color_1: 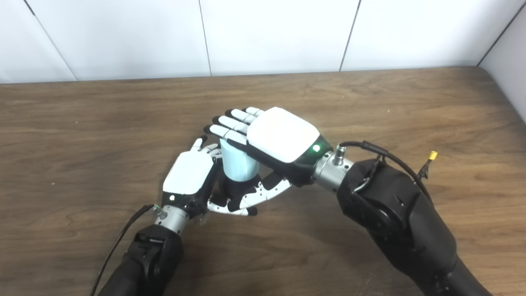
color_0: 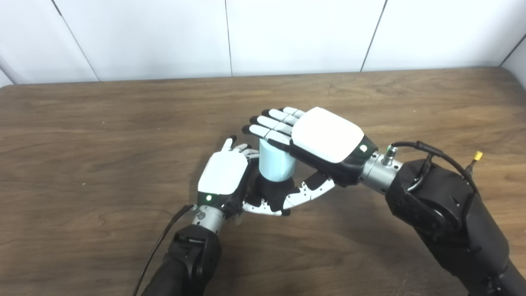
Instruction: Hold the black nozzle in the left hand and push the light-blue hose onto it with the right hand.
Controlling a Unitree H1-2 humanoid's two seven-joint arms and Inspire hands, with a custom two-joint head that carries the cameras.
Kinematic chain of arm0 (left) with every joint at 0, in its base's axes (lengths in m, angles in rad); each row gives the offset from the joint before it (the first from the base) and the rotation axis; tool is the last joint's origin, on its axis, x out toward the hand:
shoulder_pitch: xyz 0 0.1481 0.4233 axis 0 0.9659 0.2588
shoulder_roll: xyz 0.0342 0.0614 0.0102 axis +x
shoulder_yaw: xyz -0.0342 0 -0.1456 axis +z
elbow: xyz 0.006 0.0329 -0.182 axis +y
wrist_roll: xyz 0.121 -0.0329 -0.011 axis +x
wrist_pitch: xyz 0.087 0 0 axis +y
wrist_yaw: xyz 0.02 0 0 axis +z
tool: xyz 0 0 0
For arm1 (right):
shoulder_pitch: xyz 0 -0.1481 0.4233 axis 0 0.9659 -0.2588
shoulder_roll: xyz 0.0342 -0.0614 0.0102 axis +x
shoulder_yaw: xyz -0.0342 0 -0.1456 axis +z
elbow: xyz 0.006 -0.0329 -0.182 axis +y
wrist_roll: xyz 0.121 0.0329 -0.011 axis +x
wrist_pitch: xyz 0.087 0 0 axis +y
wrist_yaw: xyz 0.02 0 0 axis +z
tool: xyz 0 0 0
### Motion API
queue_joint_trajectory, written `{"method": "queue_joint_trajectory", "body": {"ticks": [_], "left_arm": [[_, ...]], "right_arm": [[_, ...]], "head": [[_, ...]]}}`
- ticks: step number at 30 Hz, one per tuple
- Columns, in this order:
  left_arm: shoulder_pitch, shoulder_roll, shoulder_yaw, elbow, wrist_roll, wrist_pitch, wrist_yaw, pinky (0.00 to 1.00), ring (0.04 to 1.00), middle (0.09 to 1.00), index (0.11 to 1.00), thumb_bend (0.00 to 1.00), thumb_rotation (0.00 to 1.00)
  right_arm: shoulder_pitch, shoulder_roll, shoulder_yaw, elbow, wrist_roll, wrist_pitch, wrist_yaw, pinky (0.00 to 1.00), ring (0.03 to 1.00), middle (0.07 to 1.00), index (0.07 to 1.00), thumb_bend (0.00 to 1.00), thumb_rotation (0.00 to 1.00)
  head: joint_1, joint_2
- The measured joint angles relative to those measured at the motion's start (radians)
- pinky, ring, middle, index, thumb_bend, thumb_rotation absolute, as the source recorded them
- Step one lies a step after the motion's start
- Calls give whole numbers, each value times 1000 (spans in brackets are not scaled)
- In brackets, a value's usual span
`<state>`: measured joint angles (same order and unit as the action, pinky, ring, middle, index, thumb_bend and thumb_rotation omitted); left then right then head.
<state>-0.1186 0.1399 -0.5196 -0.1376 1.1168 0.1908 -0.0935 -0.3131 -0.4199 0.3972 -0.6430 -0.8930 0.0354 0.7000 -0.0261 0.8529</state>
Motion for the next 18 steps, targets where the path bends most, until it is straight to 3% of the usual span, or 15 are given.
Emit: {"method": "queue_joint_trajectory", "body": {"ticks": [18], "left_arm": [[0,0,1,-2,1,2,-1,1000,860,757,484,524,54]], "right_arm": [[-14,-4,11,24,38,-5,-44,891,899,895,895,578,830]], "head": [[2,3]]}}
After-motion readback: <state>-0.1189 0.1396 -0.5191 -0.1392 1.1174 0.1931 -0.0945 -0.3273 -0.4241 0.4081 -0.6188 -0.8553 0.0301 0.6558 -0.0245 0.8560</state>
